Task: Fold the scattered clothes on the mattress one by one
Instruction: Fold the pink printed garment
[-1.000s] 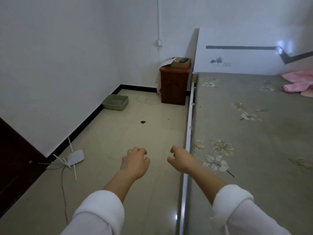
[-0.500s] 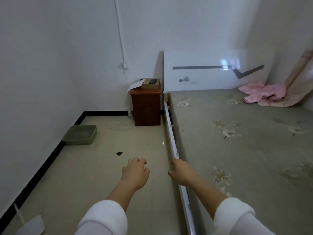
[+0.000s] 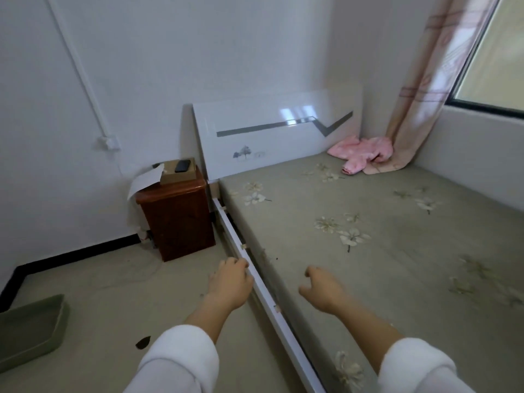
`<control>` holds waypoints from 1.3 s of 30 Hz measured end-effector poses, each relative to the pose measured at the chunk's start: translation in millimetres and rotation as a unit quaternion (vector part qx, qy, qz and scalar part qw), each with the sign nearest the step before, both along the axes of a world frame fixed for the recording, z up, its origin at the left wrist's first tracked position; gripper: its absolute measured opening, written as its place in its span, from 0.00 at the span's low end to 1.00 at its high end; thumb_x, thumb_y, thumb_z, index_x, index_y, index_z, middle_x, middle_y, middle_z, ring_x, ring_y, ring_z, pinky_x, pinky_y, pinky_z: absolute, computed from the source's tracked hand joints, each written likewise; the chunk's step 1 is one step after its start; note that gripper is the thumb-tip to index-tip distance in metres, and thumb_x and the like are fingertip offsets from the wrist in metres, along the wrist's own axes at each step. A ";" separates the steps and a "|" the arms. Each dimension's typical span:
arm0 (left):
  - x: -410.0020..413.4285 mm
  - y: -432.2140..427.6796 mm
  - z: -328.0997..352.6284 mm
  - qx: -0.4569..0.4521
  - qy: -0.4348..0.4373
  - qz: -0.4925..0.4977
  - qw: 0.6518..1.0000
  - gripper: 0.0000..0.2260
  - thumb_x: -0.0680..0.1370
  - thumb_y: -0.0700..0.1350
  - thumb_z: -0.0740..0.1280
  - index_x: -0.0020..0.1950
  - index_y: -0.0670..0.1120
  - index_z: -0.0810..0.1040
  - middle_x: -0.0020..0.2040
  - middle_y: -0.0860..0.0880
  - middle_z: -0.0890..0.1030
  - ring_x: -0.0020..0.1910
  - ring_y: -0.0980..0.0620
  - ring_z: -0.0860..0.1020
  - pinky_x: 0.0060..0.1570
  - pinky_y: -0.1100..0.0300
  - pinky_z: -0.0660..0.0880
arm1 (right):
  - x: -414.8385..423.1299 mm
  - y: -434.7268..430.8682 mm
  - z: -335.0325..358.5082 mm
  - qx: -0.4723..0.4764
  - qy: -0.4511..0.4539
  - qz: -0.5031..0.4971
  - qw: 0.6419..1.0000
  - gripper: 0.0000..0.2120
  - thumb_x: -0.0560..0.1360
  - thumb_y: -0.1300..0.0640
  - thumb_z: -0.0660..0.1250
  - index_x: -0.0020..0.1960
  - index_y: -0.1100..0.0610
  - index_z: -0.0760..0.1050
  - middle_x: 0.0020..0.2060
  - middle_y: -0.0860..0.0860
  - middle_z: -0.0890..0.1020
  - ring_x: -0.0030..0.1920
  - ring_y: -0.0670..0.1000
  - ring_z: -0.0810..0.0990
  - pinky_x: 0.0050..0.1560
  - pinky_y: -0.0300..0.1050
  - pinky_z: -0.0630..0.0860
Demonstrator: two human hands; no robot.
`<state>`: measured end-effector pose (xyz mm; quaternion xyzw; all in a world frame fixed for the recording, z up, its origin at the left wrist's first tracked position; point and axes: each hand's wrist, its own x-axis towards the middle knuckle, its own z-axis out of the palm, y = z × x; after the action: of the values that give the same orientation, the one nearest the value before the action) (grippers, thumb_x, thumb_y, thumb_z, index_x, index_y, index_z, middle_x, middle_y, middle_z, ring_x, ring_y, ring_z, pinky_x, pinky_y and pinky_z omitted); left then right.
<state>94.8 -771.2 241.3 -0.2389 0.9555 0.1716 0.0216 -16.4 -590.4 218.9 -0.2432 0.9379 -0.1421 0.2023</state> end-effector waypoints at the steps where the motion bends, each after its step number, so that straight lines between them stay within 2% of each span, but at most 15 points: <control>1: -22.9 -12.4 -1.9 0.006 0.003 -0.010 1.000 0.17 0.81 0.49 0.56 0.69 0.49 0.68 0.67 0.48 0.70 0.67 0.48 0.66 0.65 0.50 0.66 | -18.6 -9.1 0.5 0.000 0.004 -0.011 1.000 0.22 0.78 0.49 0.61 0.68 0.58 0.66 0.65 0.57 0.72 0.64 0.56 0.72 0.61 0.48 0.71; 9: -248.5 -106.8 -8.3 0.011 0.007 -0.096 0.995 0.18 0.81 0.50 0.55 0.70 0.49 0.67 0.69 0.47 0.69 0.67 0.47 0.66 0.63 0.50 0.66 | -217.0 -82.9 12.9 -0.045 0.032 -0.123 0.991 0.23 0.77 0.50 0.63 0.68 0.58 0.67 0.66 0.57 0.73 0.65 0.56 0.72 0.61 0.45 0.69; 15: -390.7 -168.4 -6.8 0.038 0.012 -0.135 0.990 0.18 0.81 0.50 0.56 0.70 0.48 0.68 0.68 0.46 0.70 0.67 0.47 0.67 0.65 0.51 0.67 | -340.2 -134.0 24.0 -0.037 0.012 -0.176 0.984 0.21 0.77 0.52 0.62 0.66 0.59 0.68 0.64 0.58 0.73 0.63 0.57 0.73 0.59 0.45 0.69; 20: -502.8 -222.0 -13.2 0.039 0.019 -0.155 0.987 0.17 0.81 0.49 0.57 0.69 0.47 0.69 0.68 0.45 0.70 0.66 0.46 0.68 0.64 0.51 0.68 | -431.4 -183.6 17.5 -0.016 -0.003 -0.195 0.981 0.23 0.79 0.50 0.61 0.70 0.59 0.65 0.67 0.57 0.72 0.65 0.56 0.72 0.60 0.44 0.68; 26: -662.0 -300.3 -59.0 0.051 -0.012 -0.214 0.975 0.16 0.81 0.49 0.57 0.68 0.47 0.70 0.66 0.45 0.71 0.61 0.46 0.73 0.61 0.50 0.72 | -561.8 -252.0 -32.7 -0.017 -0.028 -0.263 0.964 0.24 0.79 0.49 0.60 0.71 0.58 0.64 0.68 0.56 0.71 0.65 0.55 0.72 0.63 0.47 0.70; 32: -816.1 -380.0 -116.2 0.038 -0.082 -0.269 0.959 0.17 0.81 0.46 0.57 0.69 0.45 0.69 0.67 0.45 0.71 0.65 0.46 0.68 0.62 0.54 0.66 | -671.5 -322.7 -108.2 -0.031 -0.091 -0.394 0.914 0.24 0.80 0.50 0.60 0.72 0.59 0.63 0.68 0.57 0.70 0.66 0.57 0.71 0.65 0.49 0.70; 36: -901.0 -409.4 -167.0 0.055 -0.124 -0.292 0.947 0.17 0.81 0.45 0.58 0.69 0.43 0.69 0.68 0.43 0.71 0.65 0.45 0.69 0.63 0.54 0.66 | -721.0 -355.9 -156.4 -0.048 -0.126 -0.445 0.885 0.25 0.80 0.50 0.61 0.73 0.59 0.61 0.69 0.55 0.69 0.67 0.56 0.69 0.66 0.49 0.68; 39: -949.8 -410.9 -212.7 0.060 -0.139 -0.323 0.934 0.18 0.81 0.46 0.59 0.70 0.43 0.68 0.69 0.43 0.70 0.66 0.45 0.68 0.64 0.52 0.66 | -759.3 -358.9 -194.3 -0.038 -0.116 -0.469 0.875 0.26 0.80 0.49 0.60 0.74 0.58 0.59 0.70 0.54 0.68 0.68 0.55 0.68 0.67 0.49 0.69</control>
<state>-855.0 -1182.1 28.6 0.0624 0.9566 0.1775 0.2223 -775.7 -949.3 24.7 0.2363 0.9056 -0.2827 0.2100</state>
